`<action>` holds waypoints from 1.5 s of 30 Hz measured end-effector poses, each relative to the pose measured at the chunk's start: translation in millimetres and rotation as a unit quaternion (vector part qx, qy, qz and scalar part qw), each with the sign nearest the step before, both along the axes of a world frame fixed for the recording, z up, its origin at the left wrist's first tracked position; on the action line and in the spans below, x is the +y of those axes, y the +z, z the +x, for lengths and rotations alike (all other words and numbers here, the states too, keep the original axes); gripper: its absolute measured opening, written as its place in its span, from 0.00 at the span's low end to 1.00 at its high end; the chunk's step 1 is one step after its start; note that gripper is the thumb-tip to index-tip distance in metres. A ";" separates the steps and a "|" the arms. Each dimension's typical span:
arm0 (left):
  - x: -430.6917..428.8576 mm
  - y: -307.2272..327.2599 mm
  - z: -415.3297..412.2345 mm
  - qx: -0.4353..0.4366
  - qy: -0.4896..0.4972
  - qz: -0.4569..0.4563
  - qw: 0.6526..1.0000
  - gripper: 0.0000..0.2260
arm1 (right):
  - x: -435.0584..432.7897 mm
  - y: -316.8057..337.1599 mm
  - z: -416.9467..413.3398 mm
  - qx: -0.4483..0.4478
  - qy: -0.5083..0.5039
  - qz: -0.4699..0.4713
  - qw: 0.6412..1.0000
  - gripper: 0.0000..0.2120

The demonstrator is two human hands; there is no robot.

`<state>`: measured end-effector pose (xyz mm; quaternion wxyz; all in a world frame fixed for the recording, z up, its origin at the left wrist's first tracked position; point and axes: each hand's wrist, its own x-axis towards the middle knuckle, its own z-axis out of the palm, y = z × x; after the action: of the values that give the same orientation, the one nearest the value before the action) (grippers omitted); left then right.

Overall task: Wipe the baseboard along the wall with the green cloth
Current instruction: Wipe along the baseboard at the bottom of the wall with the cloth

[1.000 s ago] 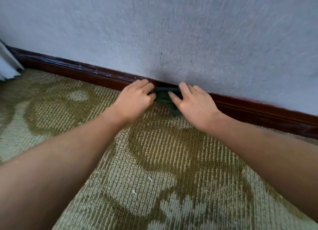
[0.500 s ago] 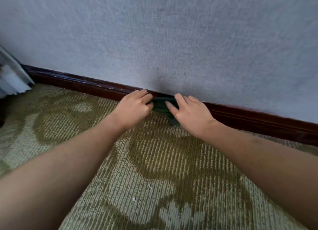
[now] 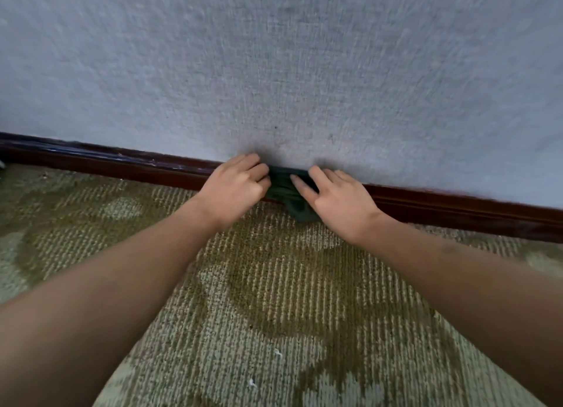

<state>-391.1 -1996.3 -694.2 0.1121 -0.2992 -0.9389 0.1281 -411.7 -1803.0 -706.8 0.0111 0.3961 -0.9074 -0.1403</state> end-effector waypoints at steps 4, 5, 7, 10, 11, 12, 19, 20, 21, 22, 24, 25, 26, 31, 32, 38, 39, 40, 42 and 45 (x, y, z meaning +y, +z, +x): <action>-1.3 5.8 -2.5 -0.013 -0.024 0.012 1.000 0.09 | -4.7 7.8 3.0 -0.030 -0.030 0.016 0.999 0.31; -0.3 8.7 -2.7 -0.023 -0.024 0.015 0.999 0.09 | -6.4 11.9 4.2 -0.048 -0.043 0.017 0.998 0.32; -1.4 11.1 -3.5 -0.040 -0.020 0.018 0.999 0.09 | -11.3 18.5 5.0 -0.071 -0.066 0.032 0.995 0.32; -1.1 11.8 -3.8 -0.067 -0.012 0.022 0.997 0.11 | -15.4 20.6 4.7 -0.079 -0.061 0.057 0.993 0.32; -1.0 10.8 -3.9 -0.072 -0.011 0.029 0.997 0.11 | -15.4 20.8 4.2 -0.076 -0.052 0.061 0.994 0.32; -1.3 9.3 -3.2 -0.075 -0.007 0.031 0.997 0.11 | -15.0 20.6 3.8 -0.070 -0.042 0.065 0.995 0.32; -5.6 -10.7 -4.1 -0.036 -0.024 0.075 0.996 0.06 | -12.7 3.2 3.3 -0.038 -0.014 0.072 0.997 0.32; -6.8 -11.1 -3.0 -0.037 -0.016 0.078 0.996 0.06 | -12.2 1.1 3.1 -0.036 -0.010 0.070 0.997 0.32; -7.2 -11.9 -3.1 -0.037 -0.015 0.083 0.996 0.04 | -10.4 -0.3 2.4 -0.027 -0.006 0.071 0.997 0.33; -7.4 -10.8 -2.9 -0.041 -0.006 0.085 0.995 0.04 | -9.5 -1.3 1.3 -0.011 -0.001 0.074 0.997 0.34; -6.8 -6.4 -1.9 -0.061 0.019 0.090 0.994 0.06 | -9.7 -0.6 0.0 0.024 0.000 0.053 0.998 0.34; -4.8 -4.7 -0.6 -0.067 0.034 0.089 0.993 0.07 | -10.7 -1.8 0.1 0.024 0.002 0.051 0.998 0.32; -2.0 -3.5 0.4 -0.069 0.046 0.088 0.993 0.06 | -10.9 -4.3 0.4 0.024 0.009 0.050 0.998 0.31; 4.8 -2.6 1.4 -0.091 0.094 0.062 0.989 0.09 | -9.7 -12.8 -1.5 0.014 0.035 0.027 0.999 0.30; 4.8 -1.4 1.0 -0.084 0.088 0.054 0.991 0.10 | -8.2 -13.2 -2.8 0.016 0.044 0.015 0.999 0.29; 11.7 7.0 2.4 -0.088 0.071 0.010 0.994 0.07 | -7.3 -16.2 -7.5 -0.015 0.052 -0.032 0.998 0.28; 12.3 7.9 3.1 -0.090 0.072 0.001 0.993 0.07 | -7.1 -15.5 -8.3 -0.021 0.045 -0.036 0.998 0.29; 11.9 7.5 4.0 -0.083 0.071 -0.005 0.994 0.07 | -6.8 -14.0 -9.1 -0.028 0.039 -0.039 0.998 0.30; 11.4 8.4 5.6 -0.076 0.067 0.002 0.995 0.05 | -5.6 -12.0 -9.3 -0.031 0.035 -0.033 0.998 0.33; 4.3 8.8 1.8 -0.056 0.028 -0.007 0.998 0.07 | -6.4 -12.9 -6.3 0.021 0.021 -0.032 0.999 0.30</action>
<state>-389.3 -1992.0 -685.4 0.0535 -0.2806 -0.9508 0.1203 -418.0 -1809.3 -719.7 0.0454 0.4114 -0.9026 -0.1188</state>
